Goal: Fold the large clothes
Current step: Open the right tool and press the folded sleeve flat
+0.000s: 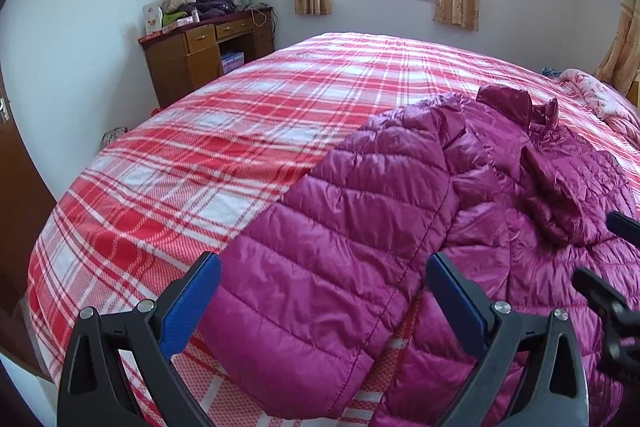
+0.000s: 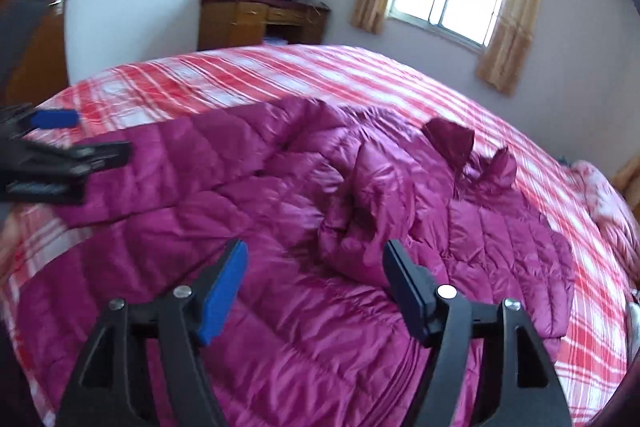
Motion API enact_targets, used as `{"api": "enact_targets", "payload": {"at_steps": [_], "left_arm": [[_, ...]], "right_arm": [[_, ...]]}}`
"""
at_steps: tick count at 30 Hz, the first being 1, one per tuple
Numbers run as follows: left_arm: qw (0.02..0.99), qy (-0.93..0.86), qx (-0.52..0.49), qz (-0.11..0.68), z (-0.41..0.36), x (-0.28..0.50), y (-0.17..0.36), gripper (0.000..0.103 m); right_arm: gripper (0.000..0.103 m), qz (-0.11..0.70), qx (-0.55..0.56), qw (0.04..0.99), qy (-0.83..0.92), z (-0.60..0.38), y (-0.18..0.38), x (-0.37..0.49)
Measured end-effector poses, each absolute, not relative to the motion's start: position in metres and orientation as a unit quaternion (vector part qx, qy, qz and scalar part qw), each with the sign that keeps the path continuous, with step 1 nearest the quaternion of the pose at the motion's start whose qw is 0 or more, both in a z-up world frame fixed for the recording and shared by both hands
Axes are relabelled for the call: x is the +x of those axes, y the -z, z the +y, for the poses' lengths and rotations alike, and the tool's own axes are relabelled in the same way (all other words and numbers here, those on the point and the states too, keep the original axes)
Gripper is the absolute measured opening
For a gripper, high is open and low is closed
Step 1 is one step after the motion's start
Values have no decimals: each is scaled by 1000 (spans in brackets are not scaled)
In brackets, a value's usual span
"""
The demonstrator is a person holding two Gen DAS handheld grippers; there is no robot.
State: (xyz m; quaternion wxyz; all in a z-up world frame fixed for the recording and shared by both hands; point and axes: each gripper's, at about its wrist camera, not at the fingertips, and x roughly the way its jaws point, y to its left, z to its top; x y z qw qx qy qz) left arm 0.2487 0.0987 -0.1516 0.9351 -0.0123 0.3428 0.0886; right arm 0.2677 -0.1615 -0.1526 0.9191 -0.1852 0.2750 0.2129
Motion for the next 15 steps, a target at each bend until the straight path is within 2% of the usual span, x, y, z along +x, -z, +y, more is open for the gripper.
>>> {"api": "enact_targets", "payload": {"at_steps": [3, 4, 5, 6, 7, 10, 12, 15], "left_arm": [[941, -83, -2, 329, 88, 253, 139, 102], [942, -81, -1, 325, 84, 255, 135, 102], [944, -75, 1, 321, 78, 256, 131, 102], [946, -70, 3, 317, 72, 258, 128, 102], [948, -64, 9, 312, 63, 261, 124, 102], [955, -48, 30, 292, 29, 271, 112, 102], [957, -31, 35, 287, 9, 280, 107, 102], [957, -9, 55, 284, -28, 296, 109, 102]], "right_arm": [[71, 251, -153, 931, -217, -185, 135, 252], [63, 248, -140, 936, -208, -191, 131, 252], [44, 251, -132, 940, -189, -197, 128, 257], [32, 263, -128, 943, -157, -204, 128, 267], [15, 279, -120, 945, -125, -213, 129, 277], [13, 321, -54, 945, -46, -249, 141, 312], [15, 350, -23, 936, -28, -263, 156, 331], [15, 377, -16, 925, -33, -263, 179, 343]]}}
